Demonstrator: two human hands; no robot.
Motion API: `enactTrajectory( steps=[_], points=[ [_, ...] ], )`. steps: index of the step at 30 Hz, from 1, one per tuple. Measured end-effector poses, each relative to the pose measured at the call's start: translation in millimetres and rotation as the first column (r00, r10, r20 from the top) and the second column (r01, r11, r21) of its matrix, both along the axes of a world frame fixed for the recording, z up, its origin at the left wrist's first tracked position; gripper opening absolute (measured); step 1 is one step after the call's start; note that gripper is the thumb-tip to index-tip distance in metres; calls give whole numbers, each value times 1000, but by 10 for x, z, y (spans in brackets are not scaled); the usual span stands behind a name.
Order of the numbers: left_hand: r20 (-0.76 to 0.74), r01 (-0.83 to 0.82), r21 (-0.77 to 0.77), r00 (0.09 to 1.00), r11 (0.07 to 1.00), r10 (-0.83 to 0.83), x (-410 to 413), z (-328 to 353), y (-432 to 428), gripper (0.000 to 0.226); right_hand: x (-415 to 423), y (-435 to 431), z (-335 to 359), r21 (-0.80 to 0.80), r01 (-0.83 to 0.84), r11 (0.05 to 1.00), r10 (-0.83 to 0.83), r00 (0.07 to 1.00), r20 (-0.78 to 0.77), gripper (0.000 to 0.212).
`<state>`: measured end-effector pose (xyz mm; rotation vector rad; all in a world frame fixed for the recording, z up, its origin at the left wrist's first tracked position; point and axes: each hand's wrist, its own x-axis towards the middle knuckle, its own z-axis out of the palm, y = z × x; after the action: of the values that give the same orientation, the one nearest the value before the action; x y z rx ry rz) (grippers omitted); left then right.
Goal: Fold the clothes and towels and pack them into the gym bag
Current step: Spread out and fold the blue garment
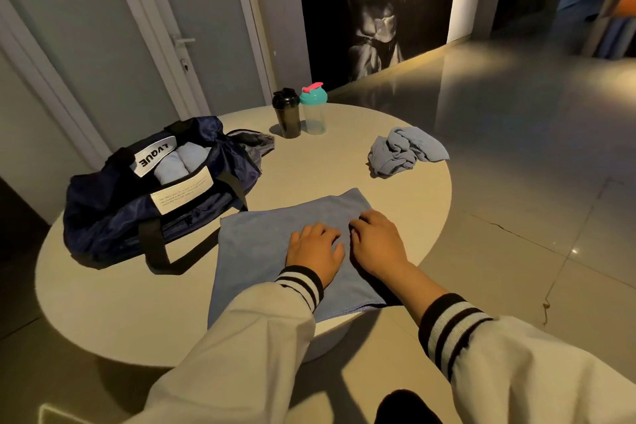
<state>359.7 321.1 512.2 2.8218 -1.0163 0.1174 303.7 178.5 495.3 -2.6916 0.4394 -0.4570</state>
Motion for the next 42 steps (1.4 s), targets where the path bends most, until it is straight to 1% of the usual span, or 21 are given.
enactTrajectory(
  steps=[2, 3, 6, 8, 12, 16, 18, 20, 22, 24, 26, 28, 30, 32, 33, 35, 36, 37, 39, 40, 42],
  points=[
    [-4, -50, 31, 999, 998, 50, -130, 4, -43, 41, -169, 21, 9, -10, 46, 999, -46, 999, 26, 32],
    [-19, -51, 30, 998, 998, 52, -219, -14, -59, 43, -265, 35, 18, -22, 69, 997, -68, 997, 24, 29],
    [-82, 26, 11, 996, 1000, -25, -525, -81, -45, 48, -528, 80, 6, -32, 125, 992, -125, 992, -12, 32],
    [-84, 53, 2, 995, 999, -52, -692, -119, 13, 49, -689, 135, -15, 3, 139, 990, -139, 990, -21, 34],
    [5, 47, 9, 999, 999, -47, -859, -93, 79, 49, -968, 284, -52, 99, 192, 976, -193, 981, -8, 34],
    [-41, 47, 96, 998, 994, -43, -995, -144, 107, 57, -1116, 339, -40, 187, 208, 960, -209, 978, -12, 31],
    [-54, 52, 126, 998, 991, -45, -1012, -153, 115, 59, -1129, 327, -30, 247, 180, 952, -181, 983, -18, 30],
    [-70, 66, 139, 996, 988, -56, -976, -120, 73, 59, -1113, 304, -2, 278, 139, 950, -152, 988, 24, 30],
    [-99, 79, 112, 993, 991, -68, -913, -88, 15, 56, -1080, 301, 32, 296, 139, 945, -184, 974, 131, 27],
    [-107, 91, 65, 991, 994, -84, -885, -87, 15, 53, -1058, 321, 30, 313, 182, 932, -249, 951, 186, 20],
    [-118, 107, -13, 987, 994, -108, -887, -116, 82, 50, -1058, 352, -10, 280, 199, 939, -252, 953, 170, 22],
    [-155, 119, -107, 979, 987, -134, -895, -154, 179, 48, -1076, 378, -52, 268, 163, 949, -206, 969, 139, 22],
    [-206, 152, -203, 959, 967, -194, -876, -160, 272, 44, -1056, 411, -1, 276, 131, 952, -181, 969, 165, 29],
    [-251, 147, -323, 939, 935, -234, -841, -128, 391, 36, -1009, 494, 113, 352, 82, 932, -176, 954, 245, 34],
    [-269, 113, -373, 937, 921, -224, -814, -99, 463, 33, -971, 543, 171, 358, 55, 932, -168, 942, 292, 36],
    [-297, 25, -454, 938, 891, -178, -744, -22, 635, 32, -867, 650, 274, 298, 8, 955, -119, 927, 356, 39],
    [-338, -36, -503, 928, 864, -158, -725, 22, 728, 33, -803, 705, 328, 267, -16, 964, -89, 922, 376, 40],
    [-407, -121, -562, 902, 818, -146, -715, 68, 834, 34, -720, 778, 391, 241, -41, 970, -57, 921, 386, 41],
    [-534, -305, -660, 834, 687, -142, -688, 132, 1058, 36, -532, 965, 528, 188, -105, 977, 22, 916, 400, 42],
    [-557, -367, -694, 819, 619, -139, -659, 154, 1178, 36, -429, 1086, 596, 158, -151, 976, 74, 909, 411, 43],
    [-554, -440, -735, 828, 516, -83, -551, 181, 1436, 36, -255, 1384, 720, 128, -298, 946, 222, 883, 414, 43]
  ],
)
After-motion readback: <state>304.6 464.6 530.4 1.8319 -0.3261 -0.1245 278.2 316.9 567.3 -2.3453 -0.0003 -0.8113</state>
